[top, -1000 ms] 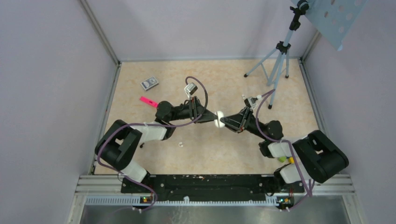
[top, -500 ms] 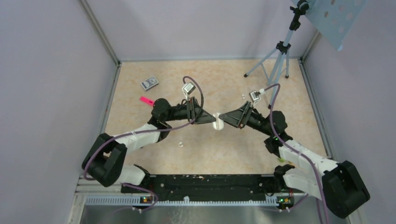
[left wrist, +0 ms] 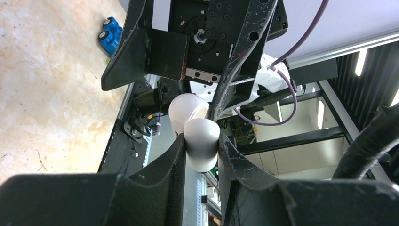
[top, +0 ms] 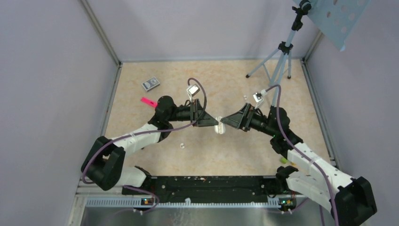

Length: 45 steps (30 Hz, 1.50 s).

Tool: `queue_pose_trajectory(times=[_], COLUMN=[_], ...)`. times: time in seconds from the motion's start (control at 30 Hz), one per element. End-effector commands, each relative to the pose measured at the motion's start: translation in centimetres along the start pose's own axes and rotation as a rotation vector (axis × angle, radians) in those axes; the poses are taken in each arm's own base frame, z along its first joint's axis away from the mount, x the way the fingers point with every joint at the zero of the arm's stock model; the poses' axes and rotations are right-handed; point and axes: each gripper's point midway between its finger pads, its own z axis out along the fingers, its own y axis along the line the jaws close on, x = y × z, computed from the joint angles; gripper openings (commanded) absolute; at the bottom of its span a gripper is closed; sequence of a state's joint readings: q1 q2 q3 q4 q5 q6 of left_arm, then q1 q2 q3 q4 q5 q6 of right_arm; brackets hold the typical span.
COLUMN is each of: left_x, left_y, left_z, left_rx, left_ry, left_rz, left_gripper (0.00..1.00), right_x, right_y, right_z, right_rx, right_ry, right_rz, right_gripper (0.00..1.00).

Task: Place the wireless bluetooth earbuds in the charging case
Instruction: Open the charging case to the charging case, then pass from the left arm to the right

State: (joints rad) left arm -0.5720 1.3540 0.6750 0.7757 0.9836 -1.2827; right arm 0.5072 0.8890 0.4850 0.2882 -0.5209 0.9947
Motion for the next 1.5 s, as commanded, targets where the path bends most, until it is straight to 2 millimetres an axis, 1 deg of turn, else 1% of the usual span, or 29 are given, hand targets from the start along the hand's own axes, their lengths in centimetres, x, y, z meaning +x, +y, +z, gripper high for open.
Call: queue_pose_trajectory(times=[0.0,0.07,0.23,0.37,0.4,0.43,0.53,0.67,0.77,0.93,1.0,1.1,1.23,1.33,1.47], left_x=[-0.7,-0.6,-0.8,-0.9,-0.9,-0.8,-0.7,-0.7,-0.7,-0.7,-0.8,-0.7,-0.6,-0.4,-0.3], left_y=[-2.9,-2.8,-2.7,-2.6,-2.5,-2.4,-2.3,-2.4,-2.4,-2.3,-2.4,-2.5,-2.5,-2.4,-2.3], left_z=[0.1,0.1,0.2,0.3,0.3,0.3,0.3,0.4,0.4,0.5,0.6,0.6,0.5,0.4,0.4], left_rx=[0.055,0.053,0.037,0.035,0.035,0.034,0.035,0.039,0.038,0.038,0.040,0.041,0.034,0.028,0.024], left_ry=[0.003,0.008,0.015,0.019,0.020,0.023,0.028,0.040,0.047,0.055,0.057,0.064,0.066,0.076,0.092], left_rz=[0.104,0.099,0.097,0.097,0.098,0.096,0.093,0.094,0.100,0.105,0.107,0.107,0.116,0.119,0.121], left_gripper=[0.00,0.00,0.00,0.00,0.00,0.00,0.00,0.00,0.00,0.00,0.00,0.00,0.00,0.00,0.00], right_x=[-0.6,-0.3,0.1,0.0,-0.1,-0.2,-0.2,0.0,0.2,0.3,0.4,0.7,1.0,0.9,0.8], right_y=[1.3,1.6,3.2,4.2,4.5,4.6,4.5,5.1,5.4,5.7,5.6,5.4,5.2,5.1,5.4], right_z=[-0.4,-0.4,-0.6,-0.9,-0.9,-0.9,-0.7,-0.7,-0.8,-0.8,-0.7,-0.5,-0.2,0.0,0.0], right_rx=[-0.020,-0.044,-0.115,-0.156,-0.168,-0.171,-0.169,-0.206,-0.224,-0.236,-0.235,-0.231,-0.226,-0.225,-0.244], right_ry=[-0.001,0.017,0.057,0.053,0.049,0.047,0.048,0.066,0.080,0.078,0.084,0.097,0.105,0.096,0.092], right_rz=[-0.071,-0.082,-0.117,-0.121,-0.120,-0.117,-0.111,-0.111,-0.123,-0.132,-0.131,-0.126,-0.122,-0.119,-0.112], right_gripper=[0.94,0.93,0.85,0.74,0.70,0.67,0.61,0.62,0.58,0.55,0.56,0.63,0.63,0.53,0.37])
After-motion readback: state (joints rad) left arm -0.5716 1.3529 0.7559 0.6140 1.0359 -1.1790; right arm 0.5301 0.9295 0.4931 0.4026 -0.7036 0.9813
